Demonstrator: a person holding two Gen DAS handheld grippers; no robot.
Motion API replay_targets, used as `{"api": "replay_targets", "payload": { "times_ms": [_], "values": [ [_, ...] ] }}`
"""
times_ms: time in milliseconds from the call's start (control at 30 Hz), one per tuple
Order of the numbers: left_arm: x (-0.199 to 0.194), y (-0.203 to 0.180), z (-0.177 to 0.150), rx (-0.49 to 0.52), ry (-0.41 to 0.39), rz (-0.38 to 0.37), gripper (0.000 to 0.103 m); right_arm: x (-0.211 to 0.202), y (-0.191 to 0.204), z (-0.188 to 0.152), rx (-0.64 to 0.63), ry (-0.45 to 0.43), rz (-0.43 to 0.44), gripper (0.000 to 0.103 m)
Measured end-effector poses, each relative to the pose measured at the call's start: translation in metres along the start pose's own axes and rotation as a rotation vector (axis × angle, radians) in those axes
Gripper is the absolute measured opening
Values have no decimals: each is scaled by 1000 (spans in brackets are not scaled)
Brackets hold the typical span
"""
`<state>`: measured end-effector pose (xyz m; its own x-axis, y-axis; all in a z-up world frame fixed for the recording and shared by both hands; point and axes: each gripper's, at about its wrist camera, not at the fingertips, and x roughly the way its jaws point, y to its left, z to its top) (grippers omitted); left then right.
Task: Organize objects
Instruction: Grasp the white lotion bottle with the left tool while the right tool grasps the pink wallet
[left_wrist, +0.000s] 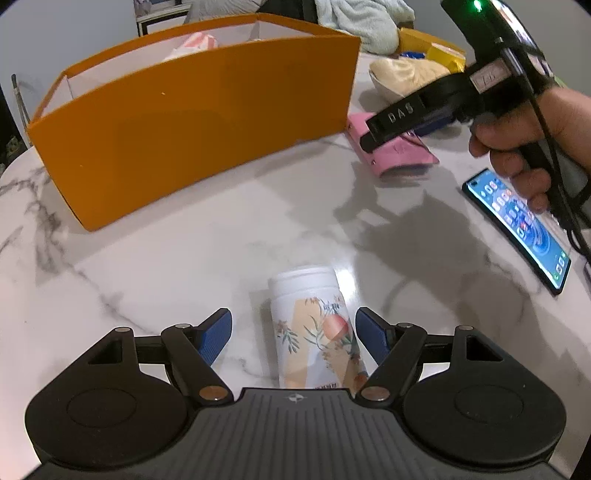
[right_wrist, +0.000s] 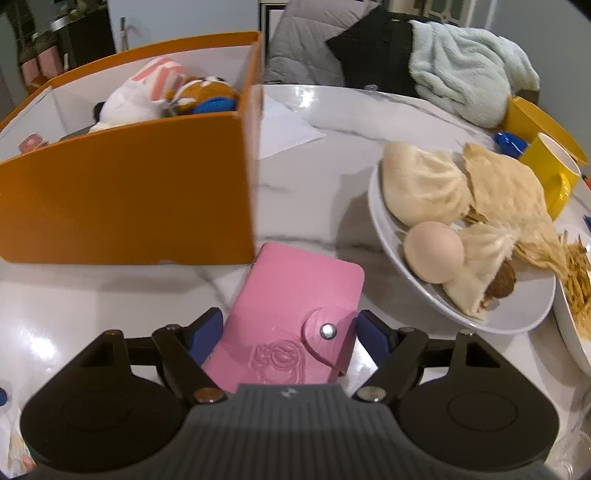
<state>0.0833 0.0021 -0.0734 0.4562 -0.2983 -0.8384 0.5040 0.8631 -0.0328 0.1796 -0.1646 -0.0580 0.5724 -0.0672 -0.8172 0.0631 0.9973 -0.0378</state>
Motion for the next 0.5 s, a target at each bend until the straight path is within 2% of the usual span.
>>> {"api": "replay_targets", "payload": {
  "times_ms": [67, 200, 267, 367, 433, 500],
  "values": [
    [5, -6, 2, 12, 12, 4, 87, -1, 2, -1, -14, -8, -2, 78],
    [7, -13, 4, 38, 21, 24, 87, -8, 13, -2, -110, -31, 17, 65],
    [7, -14, 6, 37, 24, 26, 87, -11, 20, -4, -146, -30, 54, 60],
    [6, -15, 7, 28, 28, 31, 87, -13, 30, -6, -192, -18, 63, 59],
    [5, -15, 8, 25, 30, 35, 87, -16, 29, -6, -168, -25, 54, 60],
    [4, -15, 8, 20, 30, 35, 87, -18, 23, -2, -101, -36, 45, 71]
  ]
}}
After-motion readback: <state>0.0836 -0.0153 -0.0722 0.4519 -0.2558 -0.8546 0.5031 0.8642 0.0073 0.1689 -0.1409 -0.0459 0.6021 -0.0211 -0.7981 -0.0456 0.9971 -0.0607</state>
